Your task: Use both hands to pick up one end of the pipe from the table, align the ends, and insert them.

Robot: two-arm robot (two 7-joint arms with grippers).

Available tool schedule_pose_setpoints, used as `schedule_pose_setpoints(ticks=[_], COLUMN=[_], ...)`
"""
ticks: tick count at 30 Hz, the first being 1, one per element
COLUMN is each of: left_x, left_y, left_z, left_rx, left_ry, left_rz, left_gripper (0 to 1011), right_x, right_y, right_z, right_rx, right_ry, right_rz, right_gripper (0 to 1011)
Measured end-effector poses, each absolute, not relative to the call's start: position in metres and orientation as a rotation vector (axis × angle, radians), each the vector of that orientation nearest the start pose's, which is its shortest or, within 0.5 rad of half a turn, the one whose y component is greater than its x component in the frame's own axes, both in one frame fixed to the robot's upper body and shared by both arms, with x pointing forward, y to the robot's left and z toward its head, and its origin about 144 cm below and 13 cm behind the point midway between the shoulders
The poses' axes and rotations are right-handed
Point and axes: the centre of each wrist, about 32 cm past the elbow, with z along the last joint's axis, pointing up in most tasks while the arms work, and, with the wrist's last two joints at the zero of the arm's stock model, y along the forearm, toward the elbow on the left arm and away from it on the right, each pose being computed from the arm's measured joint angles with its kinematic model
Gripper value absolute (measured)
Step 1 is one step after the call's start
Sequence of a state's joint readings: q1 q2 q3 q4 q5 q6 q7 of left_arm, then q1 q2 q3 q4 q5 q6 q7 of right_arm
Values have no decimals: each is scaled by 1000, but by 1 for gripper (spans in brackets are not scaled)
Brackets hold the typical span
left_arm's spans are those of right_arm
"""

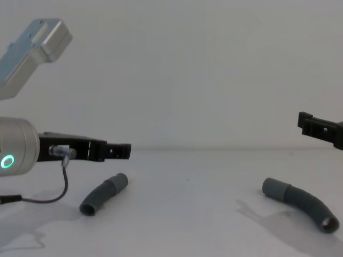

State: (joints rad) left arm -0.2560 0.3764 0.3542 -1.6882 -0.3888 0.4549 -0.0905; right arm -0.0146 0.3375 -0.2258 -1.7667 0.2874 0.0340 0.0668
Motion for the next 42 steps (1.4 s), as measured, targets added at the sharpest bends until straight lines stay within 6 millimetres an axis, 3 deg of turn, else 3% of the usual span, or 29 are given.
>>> schedule_pose_setpoints(ticks=[19, 42], left_x=[515, 538], left_y=[222, 225], left_z=[1223, 1218], left_rx=[295, 330], left_ry=[201, 229], left_rz=[1132, 1157], left_gripper=[1000, 1000], right_x=[443, 443], right_y=[-237, -237], right_z=[1189, 1189], right_rx=[26, 26], right_ry=[-75, -75], right_rz=[-1229, -1229], right_gripper=[1001, 1001])
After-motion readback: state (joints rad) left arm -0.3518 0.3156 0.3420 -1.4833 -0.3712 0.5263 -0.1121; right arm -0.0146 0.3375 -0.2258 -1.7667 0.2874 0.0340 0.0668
